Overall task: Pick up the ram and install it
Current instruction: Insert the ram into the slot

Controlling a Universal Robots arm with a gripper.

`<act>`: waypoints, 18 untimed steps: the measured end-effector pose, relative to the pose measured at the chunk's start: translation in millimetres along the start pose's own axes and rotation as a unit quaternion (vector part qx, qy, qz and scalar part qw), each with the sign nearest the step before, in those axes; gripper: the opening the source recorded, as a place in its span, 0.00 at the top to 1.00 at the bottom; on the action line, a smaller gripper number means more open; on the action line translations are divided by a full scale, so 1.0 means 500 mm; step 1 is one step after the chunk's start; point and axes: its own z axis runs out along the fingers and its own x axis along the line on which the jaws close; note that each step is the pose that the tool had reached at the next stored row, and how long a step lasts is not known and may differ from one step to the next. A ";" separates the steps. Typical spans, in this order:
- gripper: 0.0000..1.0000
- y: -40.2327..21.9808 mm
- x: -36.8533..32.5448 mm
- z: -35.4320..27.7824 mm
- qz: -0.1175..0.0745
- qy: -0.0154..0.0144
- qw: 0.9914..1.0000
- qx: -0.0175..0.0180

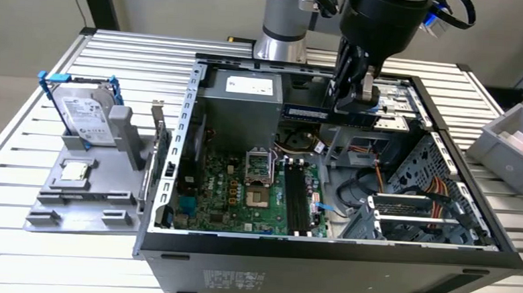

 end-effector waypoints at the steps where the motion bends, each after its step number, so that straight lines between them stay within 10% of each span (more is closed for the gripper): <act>1: 1.00 0.000 0.000 0.000 0.000 0.000 1.000 0.000; 18: 1.00 -0.004 0.005 0.000 0.034 -0.001 0.999 0.000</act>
